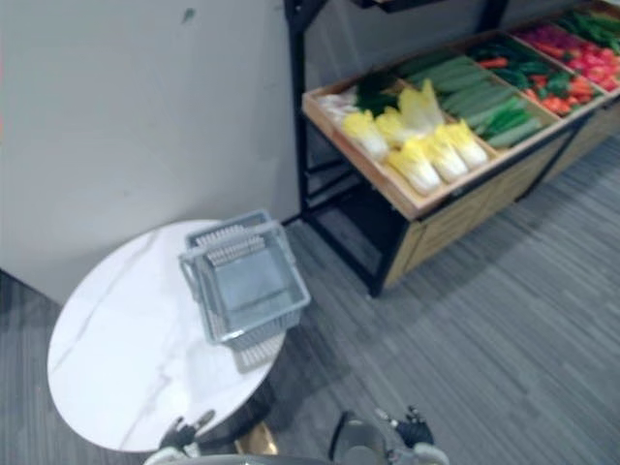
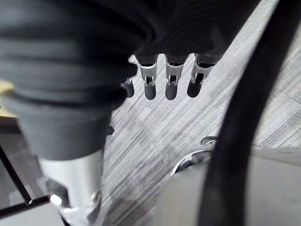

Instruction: Pick vegetable in the basket

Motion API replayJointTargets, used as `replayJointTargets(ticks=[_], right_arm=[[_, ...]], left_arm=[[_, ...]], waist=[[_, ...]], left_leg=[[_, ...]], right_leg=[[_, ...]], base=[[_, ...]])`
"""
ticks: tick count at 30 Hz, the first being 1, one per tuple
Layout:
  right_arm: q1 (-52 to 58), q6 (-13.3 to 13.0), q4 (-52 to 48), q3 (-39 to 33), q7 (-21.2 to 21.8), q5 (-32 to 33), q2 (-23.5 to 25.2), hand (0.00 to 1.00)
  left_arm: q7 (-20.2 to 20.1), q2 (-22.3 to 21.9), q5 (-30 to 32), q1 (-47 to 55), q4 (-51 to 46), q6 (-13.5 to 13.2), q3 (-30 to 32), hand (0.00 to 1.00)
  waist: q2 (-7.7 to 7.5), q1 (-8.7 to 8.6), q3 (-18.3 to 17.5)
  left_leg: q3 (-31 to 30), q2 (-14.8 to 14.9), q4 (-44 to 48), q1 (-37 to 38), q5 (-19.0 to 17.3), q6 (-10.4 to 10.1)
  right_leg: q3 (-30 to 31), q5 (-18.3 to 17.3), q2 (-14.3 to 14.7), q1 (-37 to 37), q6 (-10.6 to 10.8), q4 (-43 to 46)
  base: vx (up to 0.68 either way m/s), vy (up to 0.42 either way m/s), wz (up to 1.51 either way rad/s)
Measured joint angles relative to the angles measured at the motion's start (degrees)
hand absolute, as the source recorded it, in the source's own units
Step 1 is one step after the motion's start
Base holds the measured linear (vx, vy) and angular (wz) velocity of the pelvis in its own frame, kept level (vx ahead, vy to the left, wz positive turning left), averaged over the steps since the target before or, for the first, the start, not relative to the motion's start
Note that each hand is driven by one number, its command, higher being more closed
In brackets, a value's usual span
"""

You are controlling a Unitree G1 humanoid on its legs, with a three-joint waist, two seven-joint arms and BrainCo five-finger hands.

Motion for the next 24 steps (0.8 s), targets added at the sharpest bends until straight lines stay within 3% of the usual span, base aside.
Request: replayJointTargets(ticks=[2, 5, 8, 12, 14, 17, 20, 24], right_arm=[[0.9, 0.1, 1.0, 1.3, 0.9, -1.1, -0.7, 0.00], [1.4, 0.1, 2.0, 1.2, 0.9, -1.4, -1.8, 0.00], [0.9, 0.0, 1.7, 0.9, 0.8, -1.4, -2.4, 0.00], [0.5, 0.4, 2.6, -3.0, 0.7, -1.4, -2.7, 0.00], [0.5, 0.4, 3.0, -5.9, 0.5, -1.4, -2.8, 0.00], [-0.2, 1.5, 4.5, -17.3, -0.9, -3.5, -4.4, 0.00], [-0.6, 2.9, 5.2, -28.2, -1.8, -5.8, -7.7, 0.00], [-2.7, 4.1, 5.2, -36.6, -2.5, -7.8, -13.3, 0.00]], left_arm=[[-0.6, 0.4, 0.0, 0.0, 0.0, 0.0, -0.4, 0.00], [-1.1, 0.6, -1.3, 0.0, -0.5, 0.0, -1.4, 0.00], [-0.9, 1.3, -1.7, 0.2, -0.5, 0.0, -2.1, 0.00], [-0.9, 1.9, -1.5, 0.3, 0.1, 0.3, -2.4, 0.00], [-0.9, 2.3, -1.4, 0.4, 0.1, 0.6, -2.3, 0.00], [-0.9, 3.2, 0.8, 1.7, 0.8, 1.5, -2.4, 0.00], [-1.0, 3.4, 1.4, 4.0, 0.9, 2.2, -2.8, 0.00], [-1.6, 3.5, 3.0, 7.5, 1.4, 2.2, -2.9, 0.00]], waist=[[-0.37, -0.02, 0.1], [-0.31, -0.11, 0.0], [-0.48, 0.16, -0.2], [0.48, 0.14, -0.7], [0.47, 0.20, -0.7], [1.33, -0.04, -1.0], [1.63, -1.37, -1.2], [2.66, -1.69, -2.8]], left_leg=[[2.5, 0.6, 3.3, -1.5, 6.0, -2.2], [17.1, 2.6, 3.6, -6.1, 7.0, -1.6], [23.8, 2.0, -2.6, -6.3, 7.3, -1.2], [23.5, 0.6, -15.4, -3.4, 7.2, -1.0], [23.2, 0.5, -17.6, -3.2, 7.0, -0.7], [21.4, 0.1, -19.6, -2.9, 4.7, -0.9], [20.5, -1.6, -20.2, -3.1, 4.3, -0.3], [22.4, -2.2, -21.2, -3.4, 4.4, -0.2]], right_leg=[[-4.1, -0.1, -1.5, 5.4, -0.9, -1.6], [-11.3, -0.1, -2.9, 10.4, -0.9, -5.5], [-13.7, 0.1, -2.7, 10.7, -0.5, -6.0], [-11.3, 1.7, 0.4, 9.4, 0.5, -8.2], [-11.3, 2.9, 1.1, 9.4, 0.8, -9.6], [-10.9, 4.7, 1.7, 9.4, 1.6, -11.6], [-7.4, 5.0, 1.2, 9.6, 2.8, -13.0], [-4.3, 5.8, 1.1, 8.4, 3.8, -15.0]], base=[[0.20, -0.168, 1.14], [0.14, -0.139, 1.17], [0.04, -0.002, 0.69], [-0.03, 0.099, 0.45], [-0.08, 0.107, 0.23], [-0.11, 0.133, 0.09], [-0.11, 0.111, 0.16], [-0.05, 0.069, -0.17]])
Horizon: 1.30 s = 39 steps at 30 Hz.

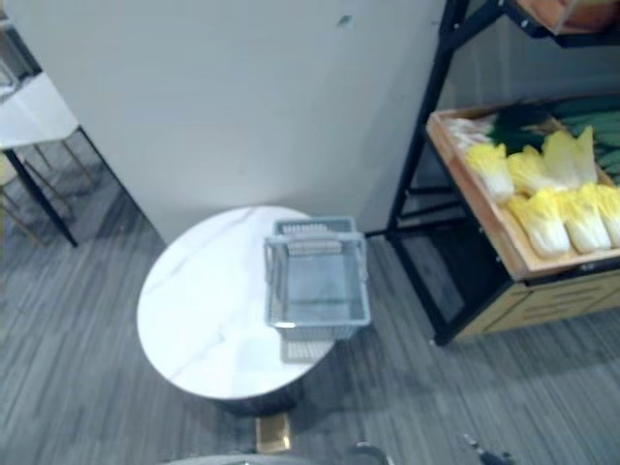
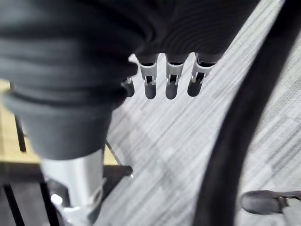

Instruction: Pick vegetable in the basket

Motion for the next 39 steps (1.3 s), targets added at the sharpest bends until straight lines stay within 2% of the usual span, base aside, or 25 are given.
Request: replayJointTargets(ticks=[1, 3, 5, 9, 13, 16, 18, 19, 22, 27, 35, 39], right_arm=[[-1.3, 0.1, -0.3, -0.5, -0.5, -0.5, -1.6, 0.00], [-3.7, 0.3, -1.9, 3.2, -1.0, -1.1, -3.3, 0.00], [-4.8, 0.4, -10.6, 14.1, -1.9, -3.4, -4.8, 0.00], [-7.3, 0.0, -28.7, 28.0, -3.2, -8.1, -8.7, 0.00], [-12.2, -0.5, -40.8, 38.7, -2.9, -11.9, -11.2, 0.00], [-16.6, -2.3, -47.8, 47.7, -1.9, -14.0, -12.2, 0.00], [-19.5, -3.2, -50.6, 52.3, -1.5, -15.2, -12.3, 0.00], [-21.8, -4.1, -51.2, 55.1, -1.0, -16.6, -12.3, 0.00], [-28.1, -4.8, -50.3, 60.8, -0.5, -16.9, -12.3, 0.00], [-38.6, -4.8, -43.2, 69.2, -0.2, -19.2, -11.9, 0.00], [-50.0, -3.5, -27.0, 72.0, 0.9, -22.4, -8.9, 0.00], [-53.5, -2.2, -22.7, 71.9, 0.8, -23.6, -7.4, 0.00]], left_arm=[[-0.3, 0.2, 0.0, 0.4, 0.6, -0.1, -0.4, 0.00], [-0.5, 0.5, 0.0, 0.5, 1.6, -0.1, -1.1, 0.00], [-0.6, 0.7, 0.0, 0.4, 1.6, -0.1, -3.8, 0.00], [-1.0, 3.0, 0.0, -0.1, 1.2, -0.1, -8.8, 0.00], [-1.1, 3.6, 0.0, -0.2, -0.6, -0.1, -10.7, 0.00], [-1.6, 4.2, -0.1, -0.2, -1.4, -0.1, -11.6, 0.00], [-1.6, 4.4, -0.1, -0.3, -1.8, -0.1, -11.6, 0.00], [-1.6, 4.7, -0.1, -0.3, -2.5, -0.1, -11.6, 0.00], [-1.6, 5.3, -0.3, -1.2, -3.1, -0.1, -11.5, 0.00], [-1.4, 4.9, -1.2, -2.0, -3.2, -0.1, -11.3, 0.00], [0.2, 4.6, -3.0, -3.2, -3.8, -0.3, -10.4, 0.00], [0.6, 4.6, -4.3, -4.0, -3.8, -0.9, -10.4, 0.00]], waist=[[0.22, 0.05, -0.5], [0.07, 0.15, -0.6], [-0.55, 0.00, -1.0], [-1.10, -0.06, -1.3], [-1.82, 0.19, -1.2], [-2.78, 0.38, -0.9], [-2.98, 0.82, -0.8], [-3.64, 1.48, -0.3], [-5.34, 2.82, 0.8], [-5.72, 4.69, 2.4], [-5.97, 6.56, 7.5], [-6.06, 6.92, 9.6]], left_leg=[[0.3, -0.1, 0.0, -0.4, 0.0, 0.0], [1.2, -0.1, -0.2, -0.9, 0.2, -0.1], [1.4, -0.2, -0.9, -1.6, 1.0, -0.5], [1.2, -0.7, -1.1, -2.1, 1.7, 0.1], [0.9, -1.1, -1.3, -2.8, 1.7, 0.2], [-0.3, -1.5, -1.7, -3.7, 2.0, 0.4], [-0.4, -1.8, -2.1, -3.8, 2.2, 0.5], [-0.5, -2.0, -2.1, -4.1, 2.3, 0.6], [-1.1, -2.5, -2.1, -5.3, 2.8, 1.2], [-2.4, -3.4, -2.5, -5.7, 3.5, 1.8], [-5.1, -3.5, -2.6, -8.3, 5.0, 2.3], [-5.5, -3.7, -2.6, -9.6, 5.5, 2.5]], right_leg=[[1.0, 0.5, 0.2, -0.9, -0.1, -0.5], [1.9, 1.3, 0.4, -1.6, -0.3, -1.2], [2.4, 2.2, 0.5, -2.9, -0.3, -1.4], [2.6, 2.9, 0.5, -3.8, -0.9, -1.3], [2.6, 3.6, 0.5, -4.4, -1.2, -1.5], [2.2, 3.9, 0.6, -4.9, -1.3, -1.9], [2.2, 4.2, 0.4, -4.9, -1.1, -2.2], [2.2, 4.6, 0.3, -5.0, -1.2, -2.6], [2.0, 6.2, 0.3, -5.1, -1.1, -4.6], [1.1, 6.8, -0.4, -4.8, -0.9, -5.1], [-0.8, 7.3, -0.5, -6.0, -1.3, -5.1], [-1.2, 7.6, -0.6, -7.2, -1.6, -5.1]], base=[[0.02, 0.048, -0.28], [0.01, 0.011, -0.25], [0.03, -0.004, -0.11], [0.08, 0.007, 0.00], [0.06, 0.007, 0.03], [0.03, -0.010, 0.12], [0.01, 0.018, 0.06], [-0.02, 0.027, 0.05], [-0.02, 0.018, 0.09], [-0.02, 0.030, 0.14], [-0.02, 0.007, 0.14], [0.01, 0.008, 0.07]])
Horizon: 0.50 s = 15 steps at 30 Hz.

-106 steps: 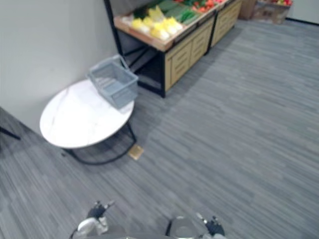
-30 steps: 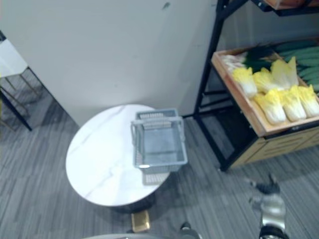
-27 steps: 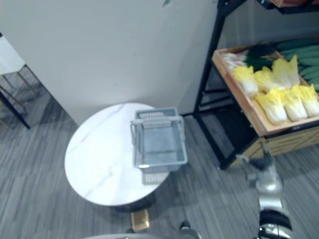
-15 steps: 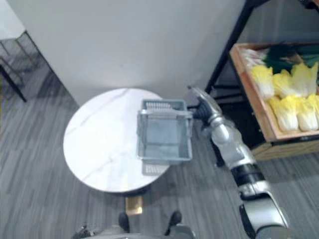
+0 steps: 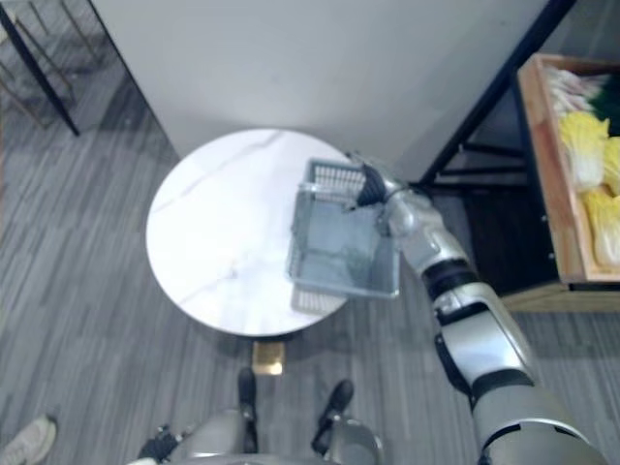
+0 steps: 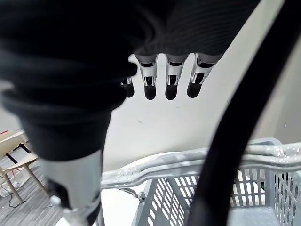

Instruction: Pick vegetable in the basket

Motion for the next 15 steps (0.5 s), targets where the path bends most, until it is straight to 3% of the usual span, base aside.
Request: replayJointTargets(ticks=[15], right_arm=[[-3.6, 1.4, 11.5, -7.9, -2.6, -2.2, 0.5, 0.00]], left_arm=[[1.6, 0.0, -0.9, -0.7, -0.9, -1.3, -2.6, 0.00]], waist=[[1.10, -0.02, 4.0]], left_leg=[[-1.4, -0.6, 0.0, -1.8, 0.2, 0.0]], right_leg=[[-0.9, 0.2, -0.3, -0.7, 0.2, -0.7]], base=[[0.03, 0.012, 0.05]])
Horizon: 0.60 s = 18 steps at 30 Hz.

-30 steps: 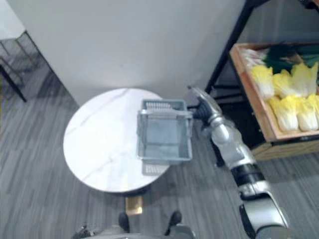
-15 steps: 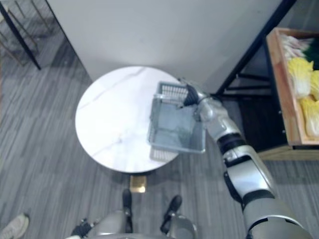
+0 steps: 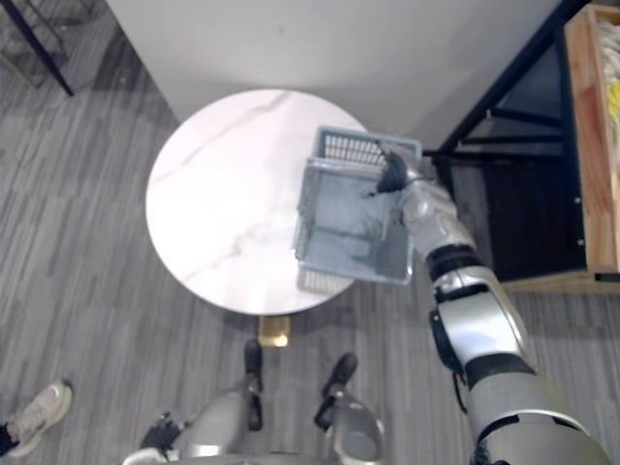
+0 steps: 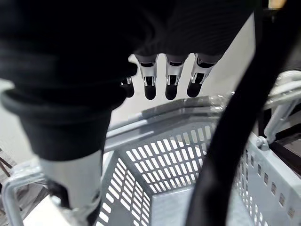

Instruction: Pick vegetable in the basket

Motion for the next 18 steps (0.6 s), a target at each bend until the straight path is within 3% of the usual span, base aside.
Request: replayJointTargets(ticks=[7, 8, 18], right_arm=[[-0.7, 0.2, 2.1, -1.5, -0.4, -0.3, -0.1, 0.00], [-0.8, 0.5, 2.1, -1.5, -0.4, -1.1, -0.2, 1.00], [-1.6, 0.5, 2.2, -1.0, -1.1, -2.4, -0.5, 1.00]], left_arm=[[0.3, -0.1, 0.0, -0.1, 0.0, 0.0, -1.4, 0.00], [0.3, 0.0, 0.0, -0.1, 0.0, 0.0, -1.9, 0.00], [0.3, 0.0, 0.0, -0.3, 0.0, -0.1, -3.1, 0.00]], waist=[[0.99, -0.15, 0.8], [1.10, -0.18, 0.8], [1.63, -0.14, 1.7]], left_leg=[[0.0, -0.1, 0.0, 0.0, 0.0, 0.0], [0.0, -0.1, 0.0, 0.0, 0.0, 0.0], [-0.7, -0.5, 0.0, -0.3, 0.0, 0.0]], right_leg=[[0.0, 0.0, -0.1, 0.0, 0.0, -0.1], [0.0, 0.0, -0.1, 0.0, 0.0, -0.1], [-0.4, 0.1, -0.4, 0.0, 0.1, -0.1]], base=[[0.02, 0.011, 0.00], [0.00, 0.000, 0.00], [0.02, 0.013, 0.02]])
